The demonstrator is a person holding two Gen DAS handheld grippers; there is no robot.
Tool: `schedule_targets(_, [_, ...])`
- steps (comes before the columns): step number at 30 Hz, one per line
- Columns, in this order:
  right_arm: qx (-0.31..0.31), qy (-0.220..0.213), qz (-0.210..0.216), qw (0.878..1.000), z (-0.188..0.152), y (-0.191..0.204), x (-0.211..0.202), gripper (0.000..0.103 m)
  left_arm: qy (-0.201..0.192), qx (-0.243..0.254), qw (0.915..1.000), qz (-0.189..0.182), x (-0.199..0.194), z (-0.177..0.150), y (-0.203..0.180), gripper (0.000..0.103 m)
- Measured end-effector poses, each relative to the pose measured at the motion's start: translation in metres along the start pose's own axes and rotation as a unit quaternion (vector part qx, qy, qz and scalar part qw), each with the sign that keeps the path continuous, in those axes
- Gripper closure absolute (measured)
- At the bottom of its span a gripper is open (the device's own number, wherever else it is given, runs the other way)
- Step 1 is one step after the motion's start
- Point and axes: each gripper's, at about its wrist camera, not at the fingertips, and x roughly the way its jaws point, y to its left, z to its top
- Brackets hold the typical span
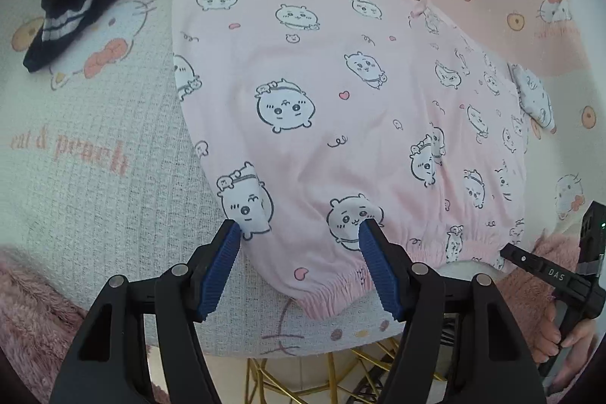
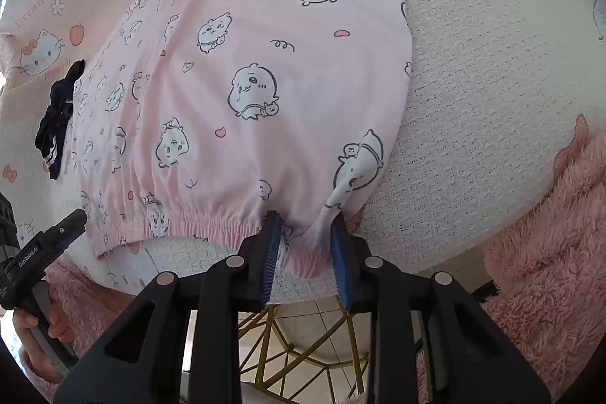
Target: Fold clothes
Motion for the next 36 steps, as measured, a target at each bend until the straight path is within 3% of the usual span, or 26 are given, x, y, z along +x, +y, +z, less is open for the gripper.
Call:
schedule_targets(6, [-0.078, -0.028, -0.017, 0.996, 0.010, 0.025, -0.009, 0.091, -0.006, 0.021, 0.9992, 0.034, -0.002, -0.002, -0.004, 0.036])
schedule_targets(11, [-0.155, -0.041, -0.024, 0.987, 0.045, 0.088, -0.007, 0.093, -0.013, 0.031, 0.9985, 0.043, -0.004, -0.001, -0.005, 0.036])
schedule_targets(15, [-0.224, -0.047, -0.023, 0.973, 0.063, 0.143, 0.010, 0.092, -0.016, 0.041, 0.9979, 0.047, -0.008, -0.002, -0.005, 0.036])
schedule_targets(18, [-0.275, -0.035, -0.040, 0.960, 0.054, 0.193, 0.037, 0.092, -0.014, 0.039, 0.9980, 0.047, -0.008, -0.003, -0.001, 0.036])
schedule_targets(20, [-0.293, -0.025, -0.027, 0.955, 0.046, 0.208, 0.051, 0.092, -0.008, 0.032, 0.9985, 0.045, -0.003, -0.002, 0.000, 0.036])
schedule_targets(22, [-0.307, -0.013, -0.022, 0.951, 0.038, 0.218, 0.066, 0.088, -0.005, 0.029, 0.9986, 0.044, -0.003, -0.002, 0.003, 0.036])
schedule_targets(23, [-0.313, -0.006, -0.029, 0.949, 0.038, 0.223, 0.075, 0.081, -0.004, 0.028, 0.9986, 0.045, -0.002, -0.002, 0.003, 0.036])
schedule_targets(27, [-0.304, -0.002, -0.018, 0.952, 0.042, 0.226, 0.084, 0.079, 0.001, 0.026, 0.9991, 0.033, 0.003, 0.001, 0.003, 0.036])
schedule_targets(30, [-0.256, -0.017, 0.062, 0.965, 0.048, 0.207, 0.045, 0.073, 0.001, 0.027, 0.9994, 0.022, 0.005, 0.001, 0.003, 0.036])
schedule_targets(32, [-0.210, -0.037, 0.131, 0.968, 0.052, 0.188, 0.017, 0.063, -0.004, 0.035, 0.9992, 0.017, 0.004, 0.001, 0.000, 0.036])
schedule_targets(33, [-0.188, -0.042, 0.154, 0.969, 0.054, 0.180, 0.008, 0.062, -0.008, 0.040, 0.9991, 0.012, 0.002, 0.001, -0.003, 0.036])
schedule_targets(35, [-0.152, -0.050, 0.178, 0.971, 0.057, 0.162, -0.003, 0.062, -0.014, 0.044, 0.9989, -0.011, -0.001, 0.001, -0.008, 0.036])
schedule_targets(36, [-0.146, -0.060, 0.161, 0.974, 0.056, 0.152, -0.006, 0.062, -0.015, 0.041, 0.9986, -0.030, -0.002, 0.001, -0.010, 0.036])
